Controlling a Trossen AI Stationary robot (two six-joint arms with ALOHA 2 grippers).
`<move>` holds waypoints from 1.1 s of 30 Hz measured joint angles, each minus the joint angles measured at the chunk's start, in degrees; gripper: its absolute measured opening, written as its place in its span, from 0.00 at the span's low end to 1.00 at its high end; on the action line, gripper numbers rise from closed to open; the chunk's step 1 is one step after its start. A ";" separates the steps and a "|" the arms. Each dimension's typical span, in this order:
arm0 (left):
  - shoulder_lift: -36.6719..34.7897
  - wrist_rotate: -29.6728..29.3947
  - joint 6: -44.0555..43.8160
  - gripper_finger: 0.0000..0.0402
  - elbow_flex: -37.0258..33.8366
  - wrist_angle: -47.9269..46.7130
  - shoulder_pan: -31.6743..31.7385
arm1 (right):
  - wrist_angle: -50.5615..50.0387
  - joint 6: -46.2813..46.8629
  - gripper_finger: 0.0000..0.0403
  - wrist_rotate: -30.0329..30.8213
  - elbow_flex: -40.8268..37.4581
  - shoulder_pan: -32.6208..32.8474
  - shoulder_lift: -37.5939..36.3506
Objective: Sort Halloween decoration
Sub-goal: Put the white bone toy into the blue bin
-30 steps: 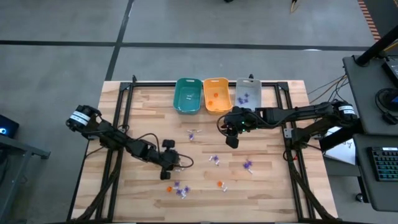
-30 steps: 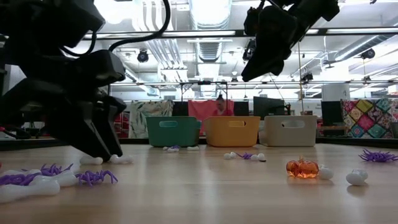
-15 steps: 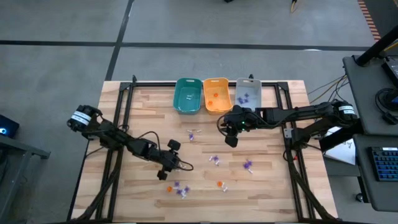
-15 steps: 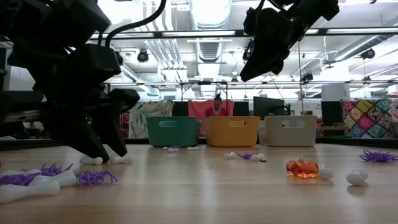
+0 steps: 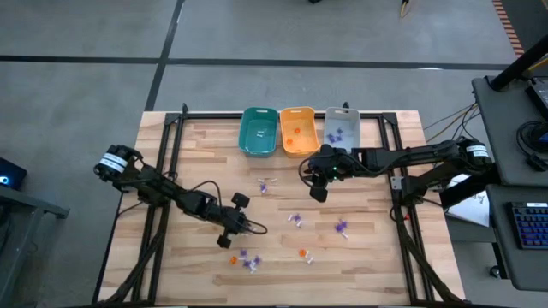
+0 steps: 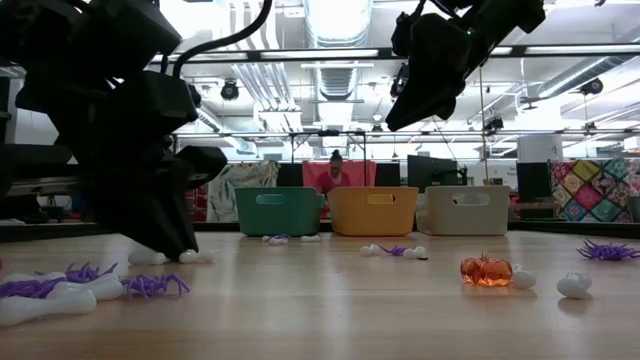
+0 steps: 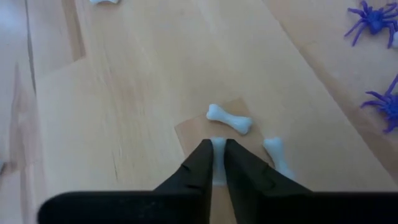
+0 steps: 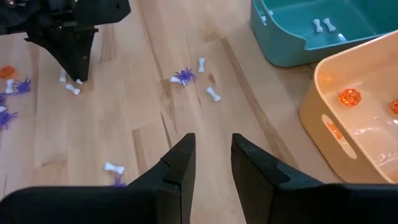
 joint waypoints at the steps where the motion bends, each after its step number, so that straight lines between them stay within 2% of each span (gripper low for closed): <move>1: 0.00 -0.15 -0.48 0.02 0.00 -0.06 0.00 | 0.00 0.00 0.23 0.02 0.00 0.00 0.00; 10: -2.11 -1.30 -5.95 0.00 -0.22 -1.48 0.15 | -0.02 -0.16 0.23 0.00 0.00 0.00 0.00; 16: -7.32 -2.96 -6.36 0.00 0.18 -1.84 0.57 | -0.02 -0.16 0.23 -0.02 0.00 0.00 0.02; 19: -10.31 -3.04 -6.77 0.00 1.42 -5.95 2.05 | -0.04 -0.03 0.23 -0.03 0.00 0.00 0.02; 26: -17.07 -3.19 -2.23 0.00 6.89 -17.39 9.20 | -0.07 -0.02 0.23 -0.04 0.00 0.00 0.02; 33: -19.45 -2.55 8.08 0.00 14.97 -26.55 21.46 | -0.31 -0.11 0.23 -0.04 0.00 0.00 0.02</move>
